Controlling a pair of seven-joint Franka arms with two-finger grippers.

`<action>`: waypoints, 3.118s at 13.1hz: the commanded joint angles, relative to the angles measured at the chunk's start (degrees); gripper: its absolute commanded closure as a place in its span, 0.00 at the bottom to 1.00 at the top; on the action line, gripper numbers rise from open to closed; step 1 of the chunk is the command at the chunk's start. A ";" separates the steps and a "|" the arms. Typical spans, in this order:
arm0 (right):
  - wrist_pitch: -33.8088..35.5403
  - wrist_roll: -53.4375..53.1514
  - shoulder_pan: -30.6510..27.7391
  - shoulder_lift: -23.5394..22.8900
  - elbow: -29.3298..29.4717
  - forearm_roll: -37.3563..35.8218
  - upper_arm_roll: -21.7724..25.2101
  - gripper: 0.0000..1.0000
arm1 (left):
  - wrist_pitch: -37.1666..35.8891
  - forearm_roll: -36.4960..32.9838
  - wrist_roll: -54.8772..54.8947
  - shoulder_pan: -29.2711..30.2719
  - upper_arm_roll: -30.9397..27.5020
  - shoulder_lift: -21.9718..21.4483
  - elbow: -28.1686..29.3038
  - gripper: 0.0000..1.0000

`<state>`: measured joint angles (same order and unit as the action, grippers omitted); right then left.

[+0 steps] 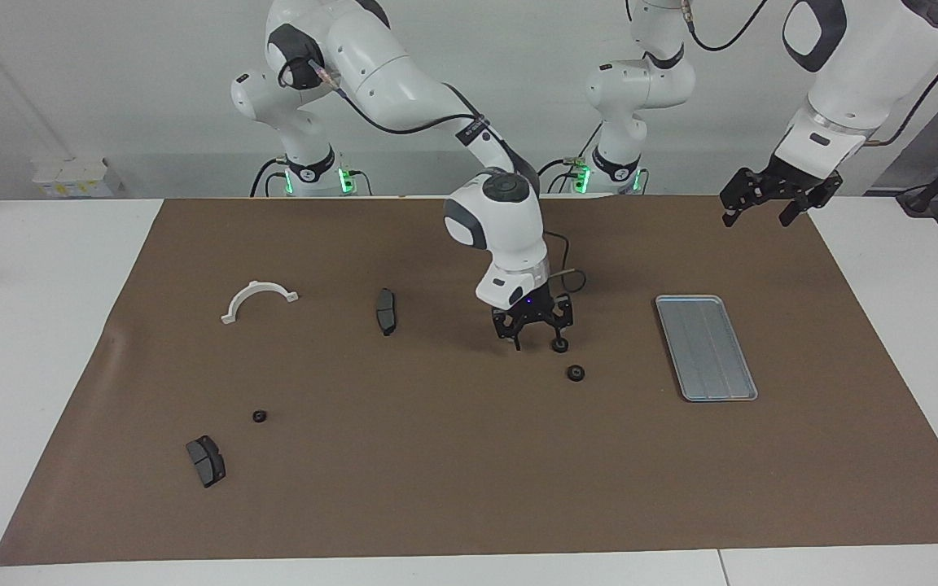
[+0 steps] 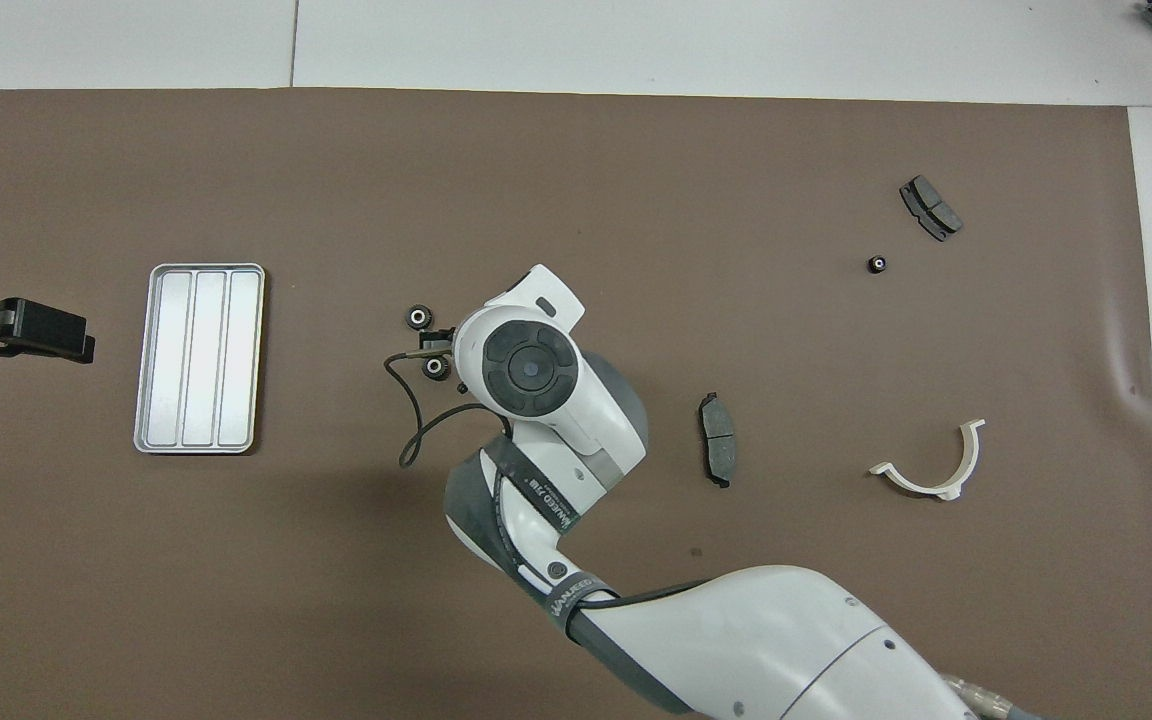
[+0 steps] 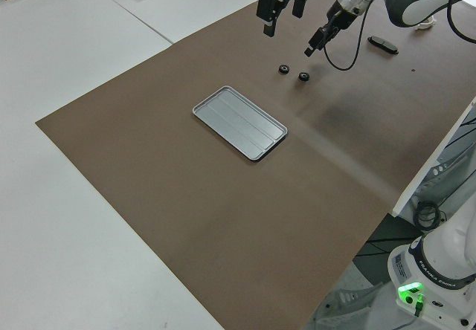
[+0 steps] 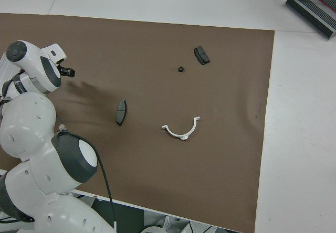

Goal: Pick bearing gear from pile to tray
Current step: 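Set the second gear beside the first with the right gripper, then grasp a mid-table gear with the left gripper while the right gripper withdraws, then carry the gear into the metal tray and open the left gripper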

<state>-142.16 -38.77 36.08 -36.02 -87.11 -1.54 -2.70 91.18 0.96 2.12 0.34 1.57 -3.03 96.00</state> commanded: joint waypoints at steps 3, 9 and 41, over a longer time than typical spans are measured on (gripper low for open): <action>9.43 6.94 -8.98 0.60 0.72 -6.89 -0.73 0.23 | 8.45 -1.05 -4.81 -1.21 0.89 -1.19 3.73 0.00; 12.00 22.57 -23.84 1.57 2.21 -7.17 -0.73 0.23 | 32.96 -0.96 -27.12 -13.51 0.90 9.42 13.59 0.00; 17.28 29.37 -37.49 2.35 0.35 -3.30 -4.23 1.00 | 32.47 0.00 -8.48 1.57 0.81 6.20 22.54 1.00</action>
<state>-124.95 -9.68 -1.65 -34.68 -87.97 -5.40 -4.58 122.33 -0.48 -12.07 -1.37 1.66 4.80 114.77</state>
